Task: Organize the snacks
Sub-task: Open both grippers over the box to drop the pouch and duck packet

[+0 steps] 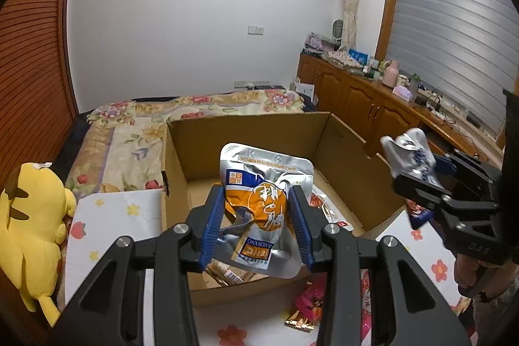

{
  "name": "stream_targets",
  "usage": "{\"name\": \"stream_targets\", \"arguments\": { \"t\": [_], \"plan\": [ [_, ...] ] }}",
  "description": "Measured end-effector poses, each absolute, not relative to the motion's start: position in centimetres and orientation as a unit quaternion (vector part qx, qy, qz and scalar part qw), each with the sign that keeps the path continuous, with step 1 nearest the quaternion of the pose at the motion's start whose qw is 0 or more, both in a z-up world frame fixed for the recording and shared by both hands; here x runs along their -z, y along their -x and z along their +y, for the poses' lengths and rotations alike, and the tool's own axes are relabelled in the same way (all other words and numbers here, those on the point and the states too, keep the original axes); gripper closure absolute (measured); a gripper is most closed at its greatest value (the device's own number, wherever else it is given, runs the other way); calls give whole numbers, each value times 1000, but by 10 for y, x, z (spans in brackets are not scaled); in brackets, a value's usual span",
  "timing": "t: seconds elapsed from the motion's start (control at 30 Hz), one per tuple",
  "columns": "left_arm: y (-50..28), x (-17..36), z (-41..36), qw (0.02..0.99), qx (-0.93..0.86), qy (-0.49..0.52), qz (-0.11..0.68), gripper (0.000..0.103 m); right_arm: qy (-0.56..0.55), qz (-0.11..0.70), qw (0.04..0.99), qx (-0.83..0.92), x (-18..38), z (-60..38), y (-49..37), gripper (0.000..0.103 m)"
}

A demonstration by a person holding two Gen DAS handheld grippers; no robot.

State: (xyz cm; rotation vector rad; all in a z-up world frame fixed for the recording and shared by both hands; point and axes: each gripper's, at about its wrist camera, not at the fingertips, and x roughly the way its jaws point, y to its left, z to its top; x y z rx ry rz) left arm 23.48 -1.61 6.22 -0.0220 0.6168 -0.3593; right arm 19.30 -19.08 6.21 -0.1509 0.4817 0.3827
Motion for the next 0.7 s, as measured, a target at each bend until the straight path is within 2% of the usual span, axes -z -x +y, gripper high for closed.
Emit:
{"name": "stream_targets", "arguments": {
  "t": [0.17, 0.27, 0.43, 0.53, 0.67, 0.7],
  "plan": [
    [-244, -56, -30, 935, 169, 5, 311, 70, 82, 266, 944, -176, -49, -183, -224, 48],
    [-253, -52, -37, 934, 164, -3, 319, 82, 74, 288, 940, -165, -36, -185, -242, 48],
    [-255, -42, -38, 931, 160, -8, 328, 82, 42, 317, 934, -159, -20, -195, -261, 48],
    [-252, -40, -36, 932, 158, -10, 327, 78, 39, 330, 928, -169, -15, -196, -265, 48],
    [-243, -40, -36, 935, 158, -18, 316, 54, 41, 336, 925, -174, -8, -193, -262, 47],
    [-240, -40, -35, 936, 160, -20, 314, 54, 41, 337, 924, -176, -7, -192, -261, 47]
  ]
}}
